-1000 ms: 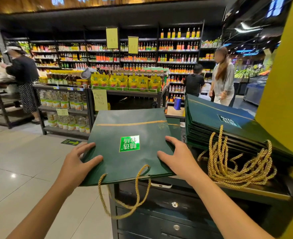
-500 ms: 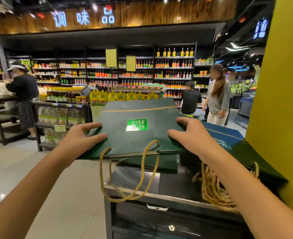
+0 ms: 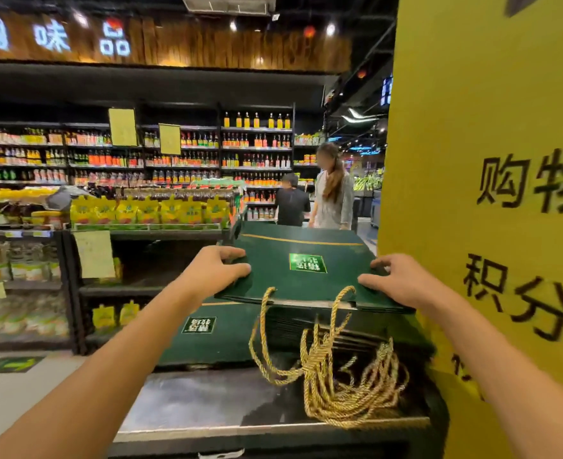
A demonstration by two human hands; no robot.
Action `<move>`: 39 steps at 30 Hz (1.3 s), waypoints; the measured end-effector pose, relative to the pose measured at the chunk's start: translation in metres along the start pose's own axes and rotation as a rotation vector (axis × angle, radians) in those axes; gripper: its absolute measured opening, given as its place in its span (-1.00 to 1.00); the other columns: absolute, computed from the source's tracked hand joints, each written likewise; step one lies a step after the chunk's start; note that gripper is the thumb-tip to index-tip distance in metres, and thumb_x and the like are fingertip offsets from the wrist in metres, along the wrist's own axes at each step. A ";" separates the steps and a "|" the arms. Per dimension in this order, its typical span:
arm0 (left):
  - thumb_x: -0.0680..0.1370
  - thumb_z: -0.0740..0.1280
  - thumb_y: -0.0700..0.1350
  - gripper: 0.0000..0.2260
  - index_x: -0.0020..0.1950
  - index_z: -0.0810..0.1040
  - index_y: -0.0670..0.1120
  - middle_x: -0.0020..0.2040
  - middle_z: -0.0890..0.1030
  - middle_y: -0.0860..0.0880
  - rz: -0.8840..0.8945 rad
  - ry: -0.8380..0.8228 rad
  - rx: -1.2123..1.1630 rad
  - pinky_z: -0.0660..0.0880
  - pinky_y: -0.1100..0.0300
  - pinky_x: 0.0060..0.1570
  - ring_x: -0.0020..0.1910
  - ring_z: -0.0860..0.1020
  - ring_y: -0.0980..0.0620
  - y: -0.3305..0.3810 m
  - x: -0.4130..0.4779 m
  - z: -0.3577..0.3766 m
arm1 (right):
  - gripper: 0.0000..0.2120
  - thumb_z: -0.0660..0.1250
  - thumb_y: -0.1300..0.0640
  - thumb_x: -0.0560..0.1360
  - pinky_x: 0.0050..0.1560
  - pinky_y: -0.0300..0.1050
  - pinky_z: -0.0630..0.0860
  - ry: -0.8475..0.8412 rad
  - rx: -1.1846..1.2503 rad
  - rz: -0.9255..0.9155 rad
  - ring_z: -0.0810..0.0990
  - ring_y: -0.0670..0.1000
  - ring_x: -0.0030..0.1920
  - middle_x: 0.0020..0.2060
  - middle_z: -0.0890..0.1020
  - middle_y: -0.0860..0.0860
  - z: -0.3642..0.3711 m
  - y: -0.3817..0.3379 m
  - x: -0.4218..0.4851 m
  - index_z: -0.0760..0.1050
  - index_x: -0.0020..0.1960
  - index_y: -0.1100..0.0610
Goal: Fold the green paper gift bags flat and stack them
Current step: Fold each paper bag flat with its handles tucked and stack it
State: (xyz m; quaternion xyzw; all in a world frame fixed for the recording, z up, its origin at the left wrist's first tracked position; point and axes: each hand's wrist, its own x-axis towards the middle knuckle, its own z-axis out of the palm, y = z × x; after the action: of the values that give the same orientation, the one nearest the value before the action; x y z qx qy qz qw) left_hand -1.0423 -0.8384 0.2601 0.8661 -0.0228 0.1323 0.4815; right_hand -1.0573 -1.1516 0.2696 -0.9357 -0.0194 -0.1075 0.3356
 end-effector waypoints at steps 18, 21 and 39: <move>0.63 0.26 0.17 -0.64 0.34 0.58 0.06 0.36 0.57 -0.03 0.147 -0.130 0.452 0.46 0.03 0.30 0.34 0.50 -0.09 0.009 0.025 0.056 | -0.57 0.24 -0.06 0.66 0.36 0.03 0.43 0.031 -0.246 -0.105 0.49 0.08 0.37 0.41 0.52 0.05 0.043 0.055 0.048 0.43 0.47 0.09; 0.65 0.20 0.22 -0.53 0.50 0.45 0.06 0.57 0.34 -0.10 0.223 -0.232 0.599 0.29 -0.02 0.47 0.52 0.33 -0.11 0.019 0.045 0.059 | -0.47 0.14 -0.17 0.68 0.47 0.01 0.29 -0.045 -0.225 -0.113 0.34 0.07 0.51 0.53 0.37 0.04 0.047 0.055 0.065 0.31 0.56 0.06; 0.61 -0.03 0.41 -0.35 0.64 -0.08 0.23 0.68 -0.15 -0.07 0.226 -0.432 0.997 -0.26 -0.15 0.55 0.63 -0.24 -0.19 -0.040 0.083 0.117 | -0.09 -0.22 -0.55 0.38 0.60 0.12 -0.17 -0.179 -0.401 -0.026 -0.18 0.12 0.64 0.65 -0.13 0.08 0.111 0.105 0.101 -0.14 0.64 -0.19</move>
State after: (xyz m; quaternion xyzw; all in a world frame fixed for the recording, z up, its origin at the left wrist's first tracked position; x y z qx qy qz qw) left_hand -0.9311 -0.9081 0.1886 0.9888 -0.1481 -0.0027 -0.0196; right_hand -0.9265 -1.1664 0.1420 -0.9891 -0.0392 -0.0300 0.1385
